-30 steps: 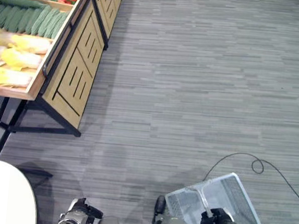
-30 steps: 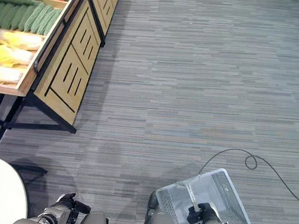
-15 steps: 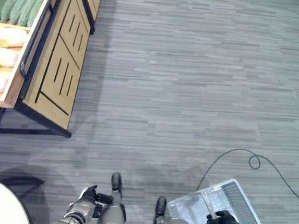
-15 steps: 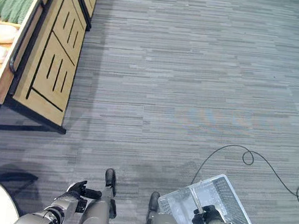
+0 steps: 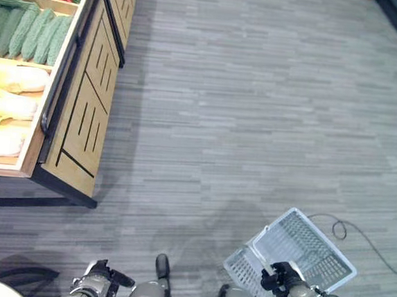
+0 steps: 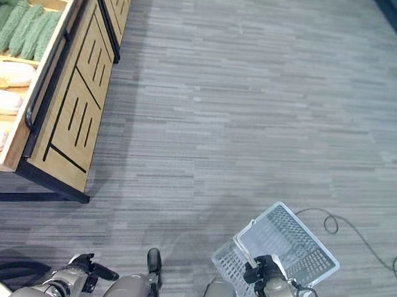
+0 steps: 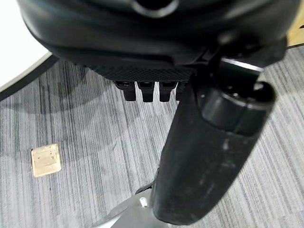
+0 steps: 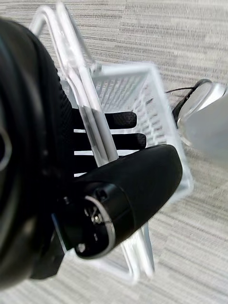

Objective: Get the vegetables into the basket

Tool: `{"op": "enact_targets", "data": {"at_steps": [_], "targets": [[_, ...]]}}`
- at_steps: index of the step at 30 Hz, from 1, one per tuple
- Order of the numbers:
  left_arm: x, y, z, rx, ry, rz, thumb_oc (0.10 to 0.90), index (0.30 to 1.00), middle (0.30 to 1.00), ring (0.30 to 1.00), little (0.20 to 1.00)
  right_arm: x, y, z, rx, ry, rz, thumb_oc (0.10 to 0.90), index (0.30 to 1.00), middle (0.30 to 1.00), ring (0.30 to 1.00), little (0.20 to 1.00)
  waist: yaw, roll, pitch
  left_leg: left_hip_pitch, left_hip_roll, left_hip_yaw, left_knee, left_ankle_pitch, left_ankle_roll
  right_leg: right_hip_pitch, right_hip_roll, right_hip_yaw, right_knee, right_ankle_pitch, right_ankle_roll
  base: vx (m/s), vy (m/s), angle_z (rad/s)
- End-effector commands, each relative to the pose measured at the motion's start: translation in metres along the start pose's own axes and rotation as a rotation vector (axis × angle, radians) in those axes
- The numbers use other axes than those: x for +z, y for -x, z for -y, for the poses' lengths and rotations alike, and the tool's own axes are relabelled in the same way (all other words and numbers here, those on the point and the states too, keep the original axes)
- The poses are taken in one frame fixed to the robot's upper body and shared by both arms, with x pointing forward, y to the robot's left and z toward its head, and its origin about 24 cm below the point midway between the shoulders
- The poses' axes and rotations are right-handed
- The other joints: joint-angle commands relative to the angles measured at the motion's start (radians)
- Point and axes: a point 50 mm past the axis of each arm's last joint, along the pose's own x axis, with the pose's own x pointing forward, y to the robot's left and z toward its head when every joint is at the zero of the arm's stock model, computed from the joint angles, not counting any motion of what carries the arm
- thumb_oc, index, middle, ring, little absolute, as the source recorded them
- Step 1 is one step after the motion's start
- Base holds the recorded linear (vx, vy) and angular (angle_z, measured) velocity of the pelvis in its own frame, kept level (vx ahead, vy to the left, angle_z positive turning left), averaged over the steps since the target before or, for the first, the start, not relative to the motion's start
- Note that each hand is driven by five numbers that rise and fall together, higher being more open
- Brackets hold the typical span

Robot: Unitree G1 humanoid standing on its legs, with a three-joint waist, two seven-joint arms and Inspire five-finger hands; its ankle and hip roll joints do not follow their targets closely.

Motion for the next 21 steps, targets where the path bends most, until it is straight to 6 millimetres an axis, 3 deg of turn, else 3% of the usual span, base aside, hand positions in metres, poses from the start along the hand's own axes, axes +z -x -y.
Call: {"op": "enact_targets", "data": {"at_steps": [1, 2, 6, 11, 14, 17, 19, 21], "targets": [[-0.007, -0.001, -0.008, 0.033, 0.032, -0.038, 0.9, 1.0, 1.0, 1.0, 1.0, -0.01, 0.001, 0.007, -0.033, -0.021, -0.027, 0.4, 0.3, 0.3, 0.3, 0.3, -0.014, 0.002, 0.057, -0.003, 0.027, -0.021, 0.089, -0.064, -0.092, 0.031, 0.014, -0.019, -0.322, 0.265, 0.022, 0.32, -0.047, 0.33], [-0.008, -0.001, -0.008, 0.033, 0.034, -0.045, 0.9, 1.0, 1.0, 1.0, 1.0, -0.008, 0.001, 0.008, -0.038, -0.025, -0.023, 0.4, 0.3, 0.3, 0.3, 0.3, -0.031, -0.003, 0.066, 0.036, 0.018, -0.039, 0.085, -0.088, -0.096, -0.021, 0.032, -0.011, -0.406, 0.297, 0.03, 0.36, -0.055, 0.34], [-0.014, -0.001, -0.006, 0.026, 0.032, -0.066, 0.9, 1.0, 1.0, 1.0, 1.0, -0.012, 0.001, 0.008, -0.034, -0.023, -0.03, 0.4, 0.3, 0.3, 0.3, 0.3, -0.053, -0.007, 0.066, 0.11, 0.003, -0.066, 0.07, -0.125, -0.105, -0.074, 0.055, -0.053, -0.506, 0.346, 0.049, 0.27, -0.04, 0.15], [-0.025, 0.001, 0.002, 0.0, 0.013, -0.097, 0.9, 1.0, 1.0, 1.0, 1.0, -0.027, 0.004, 0.009, -0.029, -0.024, -0.07, 0.4, 0.3, 0.3, 0.3, 0.3, -0.09, 0.018, 0.04, 0.212, 0.0, -0.118, 0.053, -0.175, -0.118, -0.097, 0.085, -0.061, -0.495, 0.368, 0.042, 0.33, -0.092, 0.41], [-0.028, 0.002, 0.01, -0.023, 0.0, -0.104, 0.9, 1.0, 1.0, 1.0, 1.0, -0.037, 0.005, 0.01, -0.033, -0.028, -0.101, 0.4, 0.3, 0.3, 0.3, 0.3, -0.105, 0.044, 0.012, 0.245, 0.029, -0.147, 0.067, -0.191, -0.136, -0.07, 0.103, -0.057, -0.474, 0.357, 0.015, 0.29, -0.191, 0.33], [-0.025, 0.004, 0.02, -0.054, -0.026, -0.09, 0.9, 1.0, 1.0, 1.0, 1.0, -0.043, 0.006, 0.016, -0.05, -0.032, -0.121, 0.4, 0.3, 0.3, 0.3, 0.3, -0.117, 0.085, -0.012, 0.238, 0.08, -0.164, 0.106, -0.138, -0.174, -0.043, 0.127, -0.09, -0.457, 0.323, -0.015, 0.22, -0.213, 0.53], [-0.022, 0.004, 0.024, -0.062, -0.027, -0.08, 0.9, 1.0, 1.0, 1.0, 1.0, -0.044, 0.006, 0.018, -0.056, -0.034, -0.125, 0.4, 0.3, 0.3, 0.3, 0.3, -0.12, 0.096, -0.021, 0.225, 0.09, -0.173, 0.123, -0.122, -0.184, -0.034, 0.133, -0.102, -0.459, 0.311, -0.023, 0.15, -0.175, 0.32], [-0.016, 0.005, 0.028, -0.072, -0.02, -0.063, 0.9, 1.0, 1.0, 1.0, 1.0, -0.043, 0.006, 0.022, -0.063, -0.022, -0.119, 0.4, 0.3, 0.3, 0.3, 0.3, -0.118, 0.114, -0.028, 0.201, 0.116, -0.19, 0.174, -0.058, -0.213, -0.005, 0.16, -0.115, -0.468, 0.276, -0.051, 0.18, -0.244, 0.27]]}}
